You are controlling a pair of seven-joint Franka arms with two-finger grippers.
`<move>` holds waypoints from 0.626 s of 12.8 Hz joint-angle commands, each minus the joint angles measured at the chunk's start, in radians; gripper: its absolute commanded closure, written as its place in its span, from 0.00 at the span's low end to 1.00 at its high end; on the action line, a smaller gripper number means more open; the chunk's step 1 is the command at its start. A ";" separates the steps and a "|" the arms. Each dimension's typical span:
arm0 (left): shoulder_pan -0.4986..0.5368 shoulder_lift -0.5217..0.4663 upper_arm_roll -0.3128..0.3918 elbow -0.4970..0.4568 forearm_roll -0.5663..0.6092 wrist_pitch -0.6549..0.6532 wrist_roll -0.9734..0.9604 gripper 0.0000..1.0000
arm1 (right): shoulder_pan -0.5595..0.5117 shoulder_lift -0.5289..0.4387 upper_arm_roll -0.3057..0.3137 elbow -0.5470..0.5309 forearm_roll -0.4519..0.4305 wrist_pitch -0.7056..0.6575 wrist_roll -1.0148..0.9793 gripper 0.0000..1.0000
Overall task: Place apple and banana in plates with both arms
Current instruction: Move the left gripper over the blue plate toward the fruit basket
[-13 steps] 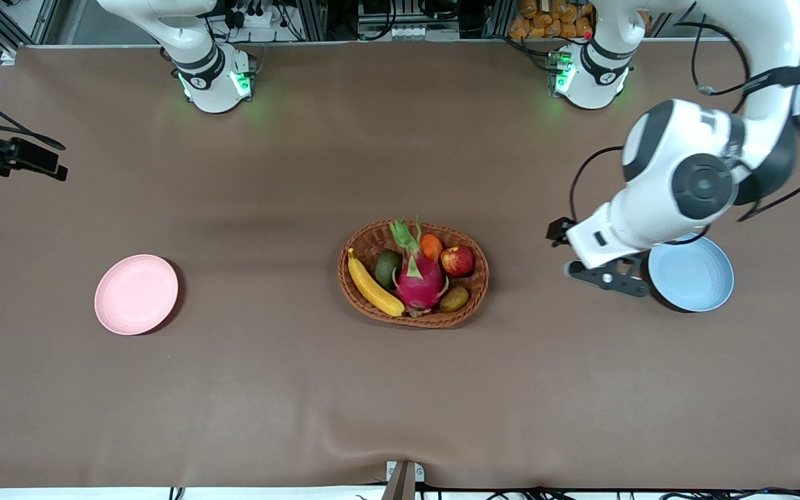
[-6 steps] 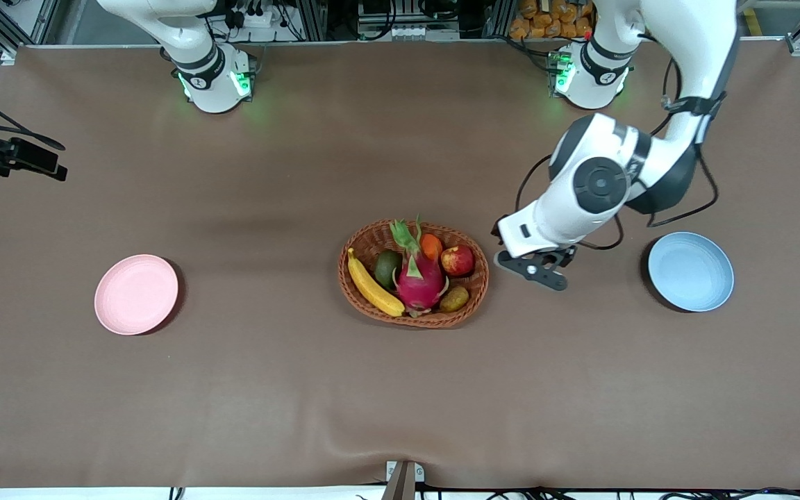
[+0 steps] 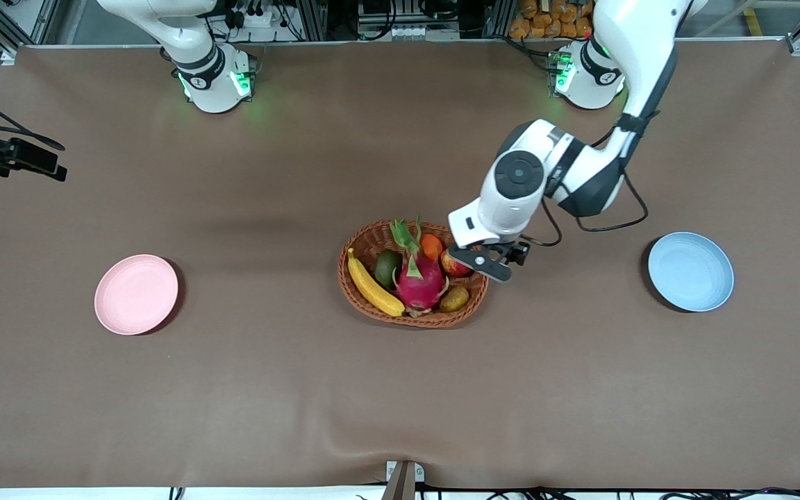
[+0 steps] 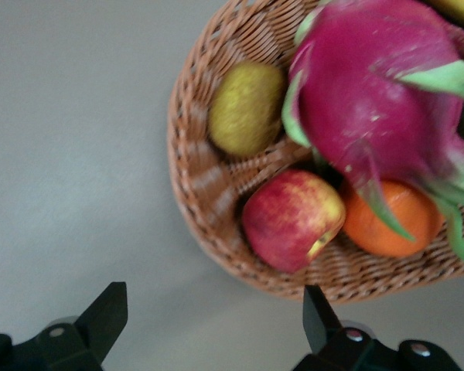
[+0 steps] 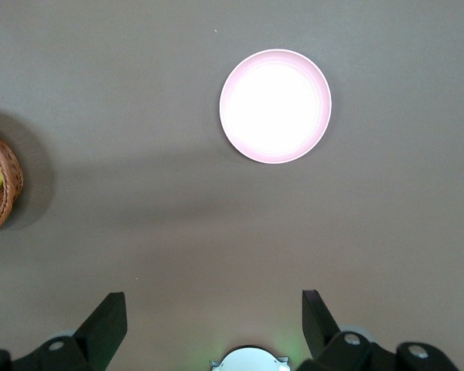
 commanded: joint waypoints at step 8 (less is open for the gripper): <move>-0.074 0.112 0.006 0.005 0.151 0.157 -0.124 0.00 | -0.014 0.001 -0.002 0.004 0.017 0.000 0.001 0.00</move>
